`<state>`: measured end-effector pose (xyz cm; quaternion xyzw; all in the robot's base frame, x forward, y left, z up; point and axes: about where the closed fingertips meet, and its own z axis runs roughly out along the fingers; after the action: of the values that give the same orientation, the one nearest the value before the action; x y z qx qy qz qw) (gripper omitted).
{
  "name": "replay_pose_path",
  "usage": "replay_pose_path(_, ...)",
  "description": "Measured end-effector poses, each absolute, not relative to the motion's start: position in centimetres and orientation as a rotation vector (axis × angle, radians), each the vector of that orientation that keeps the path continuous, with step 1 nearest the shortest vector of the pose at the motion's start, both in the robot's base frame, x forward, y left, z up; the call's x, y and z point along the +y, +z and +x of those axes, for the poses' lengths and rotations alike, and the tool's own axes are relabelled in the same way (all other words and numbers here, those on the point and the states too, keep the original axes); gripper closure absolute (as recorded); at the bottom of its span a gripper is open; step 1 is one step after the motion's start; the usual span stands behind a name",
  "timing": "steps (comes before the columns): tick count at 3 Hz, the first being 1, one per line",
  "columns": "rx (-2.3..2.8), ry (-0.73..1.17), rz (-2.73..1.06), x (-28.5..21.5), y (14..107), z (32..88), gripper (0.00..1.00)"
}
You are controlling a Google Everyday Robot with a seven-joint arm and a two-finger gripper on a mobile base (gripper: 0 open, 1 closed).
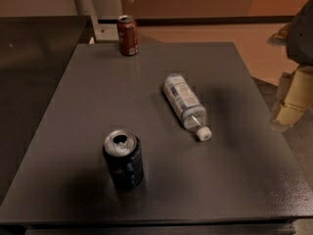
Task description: Pick coke can
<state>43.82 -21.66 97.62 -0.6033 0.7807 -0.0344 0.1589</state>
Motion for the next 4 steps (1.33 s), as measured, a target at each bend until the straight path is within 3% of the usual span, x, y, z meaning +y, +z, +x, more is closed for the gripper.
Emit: replay_pose_path(4,2.109,-0.144,-1.488,-17.8,98.4,50.8,0.0)
